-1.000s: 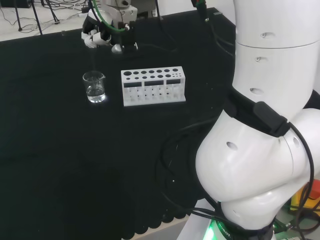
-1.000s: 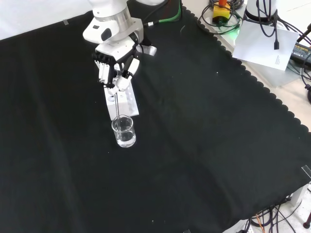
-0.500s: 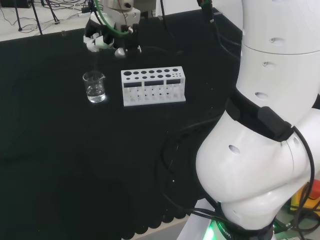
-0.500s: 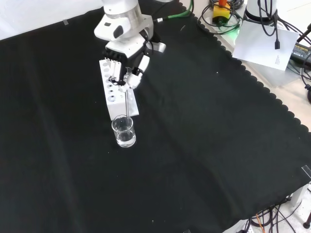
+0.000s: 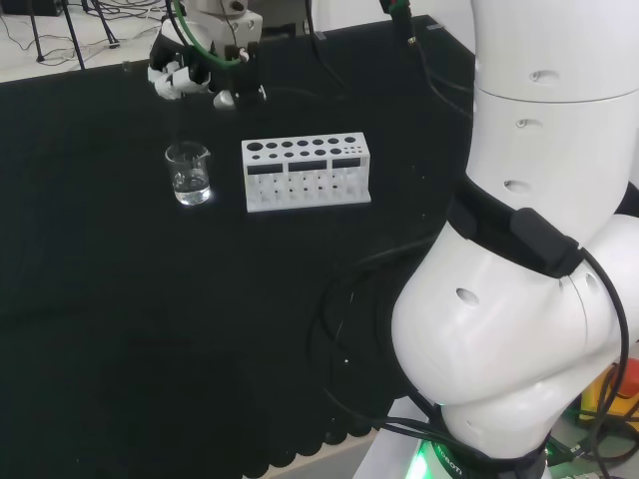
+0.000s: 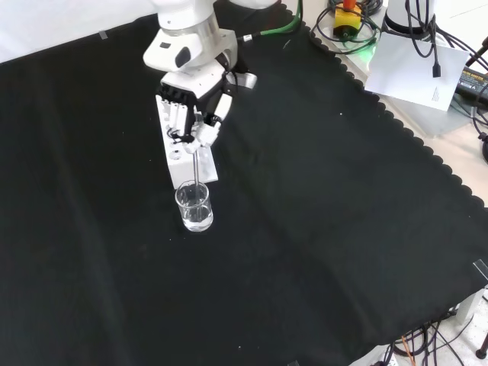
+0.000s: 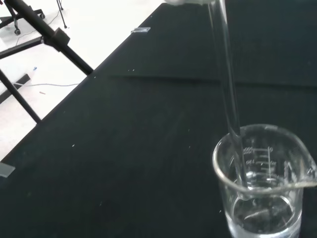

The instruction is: Stir in the beaker to the left of the white test tube rack with the glass rod.

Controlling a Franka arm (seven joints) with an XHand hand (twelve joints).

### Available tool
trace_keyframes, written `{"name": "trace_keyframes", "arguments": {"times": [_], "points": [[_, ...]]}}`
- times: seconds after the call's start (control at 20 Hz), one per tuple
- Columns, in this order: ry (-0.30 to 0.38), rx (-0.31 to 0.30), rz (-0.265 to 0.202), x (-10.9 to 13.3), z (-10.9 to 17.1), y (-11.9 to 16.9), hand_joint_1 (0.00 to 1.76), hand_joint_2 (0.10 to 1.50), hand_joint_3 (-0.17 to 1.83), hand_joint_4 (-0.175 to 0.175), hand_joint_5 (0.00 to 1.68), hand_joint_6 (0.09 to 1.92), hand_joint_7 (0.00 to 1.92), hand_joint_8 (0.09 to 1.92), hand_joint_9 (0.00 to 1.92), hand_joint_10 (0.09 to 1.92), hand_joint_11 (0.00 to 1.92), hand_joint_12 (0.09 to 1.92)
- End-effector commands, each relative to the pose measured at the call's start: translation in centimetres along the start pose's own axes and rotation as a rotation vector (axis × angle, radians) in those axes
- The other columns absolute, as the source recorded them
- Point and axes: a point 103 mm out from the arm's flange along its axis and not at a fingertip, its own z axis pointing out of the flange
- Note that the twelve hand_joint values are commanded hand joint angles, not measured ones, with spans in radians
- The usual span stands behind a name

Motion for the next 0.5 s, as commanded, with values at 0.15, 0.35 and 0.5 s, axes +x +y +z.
{"name": "trace_keyframes", "arguments": {"times": [0.15, 0.35, 0.5], "points": [[0.0, 0.008, 0.041, -3.2, -0.9, -0.7, 1.27, 1.14, 0.0, -0.175, 0.97, 0.71, 0.94, 1.39, 1.64, 0.97, 1.67, 0.81], [-0.016, 0.009, 0.048, -3.2, -1.4, -2.0, 1.27, 1.14, 0.0, -0.175, 0.97, 0.71, 0.94, 1.39, 1.64, 0.97, 1.67, 0.81], [-0.021, 0.008, 0.031, -2.4, -1.7, -2.6, 1.27, 1.14, 0.0, -0.175, 0.97, 0.71, 0.94, 1.39, 1.64, 0.97, 1.67, 0.81]]}}
